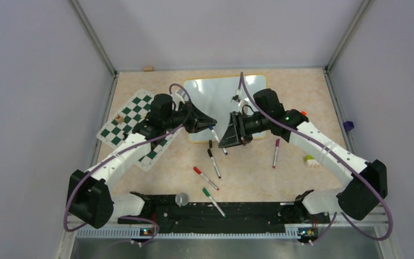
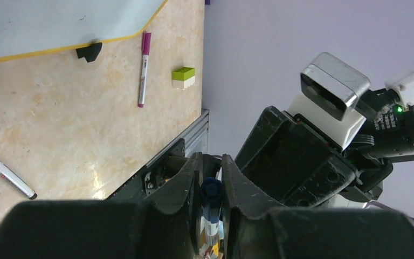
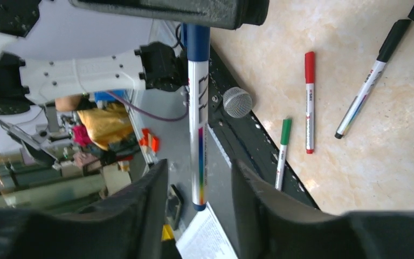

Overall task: Write a sentence on the whiteboard
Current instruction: Open the whiteboard marker at the center of the board.

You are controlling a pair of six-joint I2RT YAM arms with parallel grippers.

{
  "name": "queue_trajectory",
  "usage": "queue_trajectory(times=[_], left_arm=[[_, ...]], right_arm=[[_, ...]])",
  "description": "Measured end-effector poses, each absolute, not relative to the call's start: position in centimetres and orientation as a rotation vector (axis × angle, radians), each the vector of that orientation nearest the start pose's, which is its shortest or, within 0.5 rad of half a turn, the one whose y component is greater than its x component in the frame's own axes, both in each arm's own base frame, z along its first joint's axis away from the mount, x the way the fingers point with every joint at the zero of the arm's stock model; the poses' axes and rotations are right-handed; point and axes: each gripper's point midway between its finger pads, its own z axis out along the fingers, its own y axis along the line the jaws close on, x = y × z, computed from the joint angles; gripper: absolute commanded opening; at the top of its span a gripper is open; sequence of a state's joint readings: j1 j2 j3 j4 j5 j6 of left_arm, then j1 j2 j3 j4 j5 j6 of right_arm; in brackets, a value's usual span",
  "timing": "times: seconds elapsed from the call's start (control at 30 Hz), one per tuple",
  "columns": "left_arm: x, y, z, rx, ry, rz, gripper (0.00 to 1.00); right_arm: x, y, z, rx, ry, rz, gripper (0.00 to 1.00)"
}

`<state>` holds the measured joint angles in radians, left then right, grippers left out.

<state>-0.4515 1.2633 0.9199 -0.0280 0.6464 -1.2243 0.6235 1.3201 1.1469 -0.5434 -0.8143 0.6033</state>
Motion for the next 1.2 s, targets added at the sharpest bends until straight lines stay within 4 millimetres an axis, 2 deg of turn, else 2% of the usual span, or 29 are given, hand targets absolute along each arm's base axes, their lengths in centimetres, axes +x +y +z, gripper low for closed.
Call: queue_trajectory(times=[0.07,0.2,0.37,0.5,0.57,0.67,0.73,0.9,1.07,1.2], left_arm=[[27.0,-28.1,25.8,-0.385,2.247,-1.625,0.00],[28.3,-27.8,27.6,-0.430,2.145,-1.624,0.00],[30.4,-26.9,32.8,-0.487,1.879,-1.662,0.00],[31.9,-25.8,37.2,-0.556,1.635,-1.731,0.00],[32.4,-25.3,38.2,-0.590,1.555,-1.758,0.00],[32.8,-24.9,39.4,-0.624,1.479,-1.797,0.00],[33.0,-24.7,39.9,-0.633,1.448,-1.814,0.00],[33.0,-24.5,40.4,-0.649,1.409,-1.834,0.00],[33.0,-24.4,40.1,-0.657,1.408,-1.835,0.00],[32.8,-24.3,40.3,-0.654,1.402,-1.838,0.00]], right_arm=[[17.9,30.3,24.6,-0.489,2.450,1.493,0.63],[19.6,30.6,26.3,-0.372,2.369,1.476,0.66],[21.7,30.8,31.1,-0.125,2.107,1.565,0.62],[24.0,30.9,35.1,-0.001,1.931,1.596,0.62],[24.9,30.8,36.6,0.049,1.869,1.601,0.57],[26.1,30.7,38.6,0.111,1.794,1.600,0.41],[26.8,30.6,39.7,0.154,1.760,1.597,0.39],[28.1,31.0,40.6,0.212,1.736,1.583,0.38],[28.0,32.2,39.4,0.230,1.781,1.575,0.33],[27.9,32.8,38.7,0.229,1.811,1.573,0.24]])
